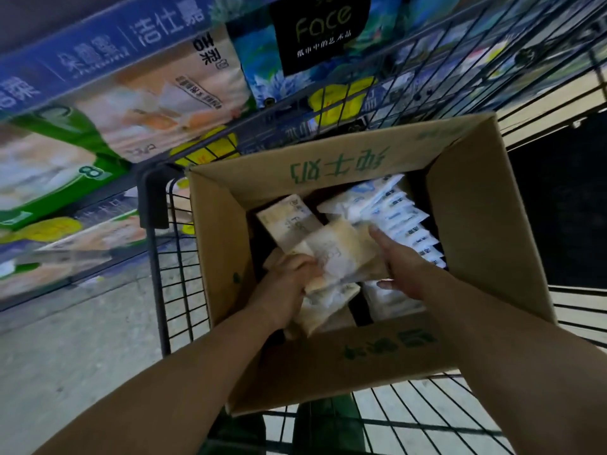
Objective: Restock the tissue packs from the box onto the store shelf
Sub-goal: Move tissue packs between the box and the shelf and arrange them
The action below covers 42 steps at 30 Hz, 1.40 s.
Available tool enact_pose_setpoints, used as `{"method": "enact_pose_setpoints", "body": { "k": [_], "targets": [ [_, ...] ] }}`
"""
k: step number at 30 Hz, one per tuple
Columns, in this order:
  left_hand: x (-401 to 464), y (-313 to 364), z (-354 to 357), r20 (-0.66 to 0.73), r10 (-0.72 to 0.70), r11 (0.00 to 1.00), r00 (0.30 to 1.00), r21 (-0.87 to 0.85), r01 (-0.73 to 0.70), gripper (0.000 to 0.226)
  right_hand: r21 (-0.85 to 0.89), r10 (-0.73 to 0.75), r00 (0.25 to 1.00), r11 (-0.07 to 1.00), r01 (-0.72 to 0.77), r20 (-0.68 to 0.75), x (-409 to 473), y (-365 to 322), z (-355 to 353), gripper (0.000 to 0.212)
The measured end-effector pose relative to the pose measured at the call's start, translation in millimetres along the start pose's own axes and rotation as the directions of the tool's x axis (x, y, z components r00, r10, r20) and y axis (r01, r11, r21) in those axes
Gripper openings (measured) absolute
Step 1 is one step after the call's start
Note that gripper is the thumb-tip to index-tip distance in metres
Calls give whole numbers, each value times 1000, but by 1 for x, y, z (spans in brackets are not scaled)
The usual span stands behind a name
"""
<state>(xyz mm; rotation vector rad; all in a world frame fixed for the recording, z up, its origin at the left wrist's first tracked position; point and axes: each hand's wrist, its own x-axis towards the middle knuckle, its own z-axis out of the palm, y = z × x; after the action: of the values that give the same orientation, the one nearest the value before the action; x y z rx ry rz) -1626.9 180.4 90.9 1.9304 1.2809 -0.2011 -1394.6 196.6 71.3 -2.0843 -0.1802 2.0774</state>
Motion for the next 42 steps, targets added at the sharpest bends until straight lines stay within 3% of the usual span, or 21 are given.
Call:
{"method": "enact_pose_setpoints", "body": {
  "k": [2, 5, 8, 11, 15, 18, 20, 22, 24, 26, 28, 31, 33, 36, 39, 42],
  "targets": [
    [1, -2, 3, 41, 16, 1000, 999, 1, -16, 54, -156, -55, 998, 986, 53, -6, 0, -1, 2, 69],
    [-3, -3, 5, 77, 49, 998, 996, -34, -47, 56, -245, -90, 996, 965, 89, 5, -1, 3, 2, 61],
    [-8, 1, 3, -36, 44, 995, 998, -85, -47, 55, -167, -91, 996, 982, 90, 2, -7, 11, -1, 51],
    [-16, 13, -9, -128, -31, 961, 991, -277, -5, 40, -55, -106, 994, 993, 108, 34, -24, 15, -1, 46],
    [-33, 32, -42, -156, -77, 930, 985, -368, 15, 57, 22, -164, 986, 986, 164, 26, -57, 9, 6, 34],
    [-55, 46, -84, -33, -81, 855, 996, -517, 52, 57, 29, -248, 969, 968, 248, 0, -91, -9, 13, 43],
    [-73, 48, -112, -2, -64, 847, 998, -529, 53, 48, 16, -296, 955, 955, 296, 5, -121, -26, 23, 48],
    [-96, 46, -139, -175, -122, 819, 977, -574, -1, 33, -7, -364, 931, 931, 364, 38, -150, -41, 39, 45],
    [-121, 38, -164, -415, -217, 790, 884, -607, -91, 23, -10, -438, 894, 897, 441, 92, -181, -57, 66, 34],
    [-154, 24, -189, -518, -264, 778, 814, -612, -137, 21, 3, -502, 854, 862, 506, 137, -211, -69, 104, 26],
    [-194, 0, -212, -535, -266, 727, 802, -658, -197, 27, -13, -558, 810, 822, 569, 181, -241, -77, 152, 35],
    [-275, -55, -240, -452, -251, 502, 856, -817, -284, 43, -49, -618, 737, 756, 652, 274, -276, -75, 243, 56],
    [-340, -102, -255, -452, -252, 415, 856, -849, -327, 57, -56, -633, 698, 726, 686, 334, -302, -63, 317, 46],
    [-450, -172, -272, -518, -352, 410, 779, -834, -369, 70, -134, -598, 650, 680, 721, 468, -332, -34, 441, 26],
    [-557, -240, -281, -583, -447, 461, 678, -800, -383, 77, -229, -533, 594, 597, 769, 602, -360, -1, 569, 57],
    [-646, -301, -282, -666, -526, 549, 529, -741, -387, 82, -293, -488, 519, 466, 835, 701, -389, 28, 676, 55]
  ]
}}
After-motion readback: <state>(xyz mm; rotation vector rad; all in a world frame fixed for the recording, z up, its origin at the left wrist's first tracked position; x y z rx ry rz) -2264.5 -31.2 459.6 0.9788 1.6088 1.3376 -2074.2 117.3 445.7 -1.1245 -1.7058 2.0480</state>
